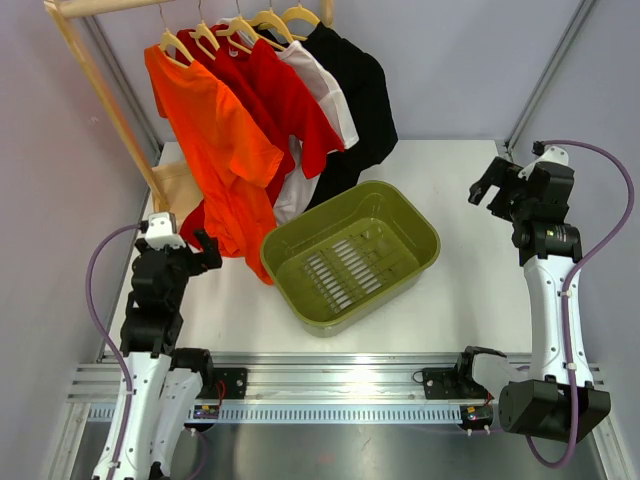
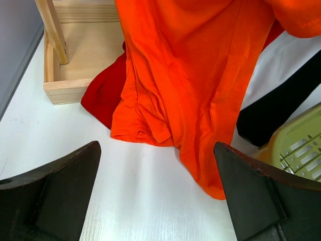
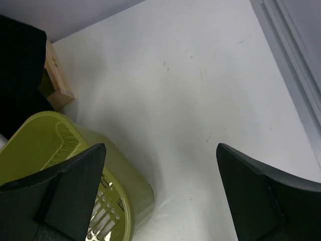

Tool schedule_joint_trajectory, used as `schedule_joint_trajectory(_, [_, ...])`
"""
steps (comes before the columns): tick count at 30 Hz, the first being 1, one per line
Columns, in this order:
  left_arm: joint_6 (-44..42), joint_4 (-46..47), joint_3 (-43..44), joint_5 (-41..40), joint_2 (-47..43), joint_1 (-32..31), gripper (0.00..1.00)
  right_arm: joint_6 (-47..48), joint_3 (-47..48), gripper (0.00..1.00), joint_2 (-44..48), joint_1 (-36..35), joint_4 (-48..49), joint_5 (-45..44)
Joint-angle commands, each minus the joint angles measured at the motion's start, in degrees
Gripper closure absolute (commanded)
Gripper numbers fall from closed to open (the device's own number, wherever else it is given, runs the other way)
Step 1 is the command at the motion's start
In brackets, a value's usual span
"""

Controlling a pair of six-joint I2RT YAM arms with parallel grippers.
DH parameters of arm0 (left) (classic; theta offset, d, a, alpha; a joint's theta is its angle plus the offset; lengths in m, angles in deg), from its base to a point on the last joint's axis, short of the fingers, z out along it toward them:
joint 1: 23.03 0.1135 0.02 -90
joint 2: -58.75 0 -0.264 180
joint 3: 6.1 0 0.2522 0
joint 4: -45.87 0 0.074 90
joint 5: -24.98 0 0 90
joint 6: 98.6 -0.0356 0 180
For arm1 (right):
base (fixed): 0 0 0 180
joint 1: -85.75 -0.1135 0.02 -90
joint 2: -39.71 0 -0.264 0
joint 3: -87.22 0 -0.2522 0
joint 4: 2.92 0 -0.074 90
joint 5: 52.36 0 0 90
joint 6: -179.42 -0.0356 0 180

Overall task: Remove the t-shirt from the hanger
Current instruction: Grab a hanger with a tshirt on it with the left arm

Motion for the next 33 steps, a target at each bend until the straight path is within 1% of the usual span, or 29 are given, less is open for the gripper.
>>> schedule_joint_trajectory(1, [2.4,0.9,5.8,2.6,0.5,0.2,0.01,4.8,1.6,0.0,1.0,-0.1,2.4,5.6])
schedule_joint_trajectory(3, [5.5,-0.9,8.1,3.8,1.1,0.2,0.01,8.6,1.1,0.01,2.2,-0.1,2.5,9.9])
schedule_joint_trajectory(5, [9.1,-3.6,12.3,6.1,2.6,0.2,0.01,12.1,1.3,0.01,2.3,-0.2,1.3,18.4])
schedule_joint_trajectory(6, [10.2,-5.3,13.7,7.5,3.3,0.2,0.01,17.7,1.9,0.01,1.7,-0.2,0.4,22.6])
schedule_joint_trajectory(7, [11.4,-6.0,17.0,8.0,4.7,0.2,0.01,21.1,2.3,0.01,1.3,-0.2,-2.4,31.8])
schedule_joint_trajectory(8, [14.0,-6.7,18.5,8.8,5.7,0.2,0.01,24.0,3.0,0.01,0.8,-0.4,-3.9,34.9])
schedule_joint_trajectory(10, [16.7,-7.7,22.0,9.4,7.5,0.2,0.01,26.0,3.3,0.01,-0.5,-1.0,-6.6,36.5])
schedule_joint_trajectory(11, [19.5,-7.7,24.9,10.1,10.0,0.2,0.01,27.2,3.4,0.0,-0.8,-1.3,-7.4,37.2])
schedule_joint_trajectory(13, [22.2,-6.8,27.8,11.7,13.3,0.2,0.01,32.1,3.5,0.01,-1.3,-1.3,-10.7,40.4])
schedule_joint_trajectory(14, [24.2,-6.7,31.4,12.8,16.9,0.1,0.01,33.1,3.2,0.0,-1.5,-1.3,-11.3,41.2])
schedule_joint_trajectory(16, [25.4,-7.6,35.8,12.5,21.3,-0.5,0.01,33.5,2.4,0.0,-1.8,-1.3,-11.4,42.3])
schedule_joint_trajectory(17, [25.9,-8.7,40.3,10.1,24.8,-1.9,0.01,32.7,1.2,0.01,-1.9,-1.3,-10.9,42.2])
schedule_joint_trajectory(19, [25.6,-9.8,45.8,6.5,28.2,-3.7,0.01,32.4,0.2,0.01,-1.9,-1.3,-9.9,42.8])
schedule_joint_trajectory(20, [25.3,-10.7,48.6,2.6,30.2,-4.5,0.01,32.0,-0.8,0.0,-2.0,-1.3,-9.4,43.0])
schedule_joint_trajectory(21, [25.0,-12.4,55.1,1.1,34.0,-5.9,0.01,31.8,-1.3,0.01,-1.9,-1.3,-9.1,43.4])
schedule_joint_trajectory(22, [24.8,-13.3,58.3,-0.1,36.5,-6.2,0.01,31.6,-1.6,0.0,-1.8,-1.3,-8.4,43.9])
schedule_joint_trajectory(24, [24.4,-16.1,64.8,-2.7,40.9,-6.3,0.01,31.0,-2.3,0.01,-1.7,-1.3,-8.2,44.2])
schedule_joint_trajectory(25, [24.3,-17.5,72.1,-4.2,46.4,-6.2,0.01,30.8,-2.3,0.0,-1.7,-1.3,-7.8,44.5])
schedule_joint_trajectory(26, [24.5,-19.2,75.7,-6.8,48.9,-6.2,0.01,30.7,-2.6,0.01,-1.7,-1.3,-7.7,44.5])
schedule_joint_trajectory(27, [24.7,-22.1,79.4,-7.4,52.1,-6.1,0.01,30.3,-2.8,0.01,-1.7,-1.3,-7.5,44.8])
schedule_joint_trajectory(28, [24.5,-23.2,87.3,-7.9,57.1,-6.1,0.01,30.2,-2.9,0.0,-1.5,-1.3,-7.3,45.5])
schedule_joint_trajectory(30, [24.4,-26.6,95.0,-10.0,62.6,-5.9,0.01,29.4,-4.1,0.01,-1.0,-1.3,-6.0,46.6])
schedule_joint_trajectory(31, [24.4,-27.3,98.2,-10.8,66.8,-5.7,0.01,29.1,-4.4,0.01,-0.8,-1.3,-5.7,47.0])
schedule_joint_trajectory(32, [24.8,-27.2,101.1,-12.1,67.8,-5.5,0.01,28.8,-5.0,0.0,-0.7,-1.3,-5.4,47.2])
schedule_joint_trajectory(33, [25.3,-26.1,101.4,-12.4,68.5,-4.4,0.01,28.6,-5.3,0.01,-0.5,-1.3,-5.1,47.5])
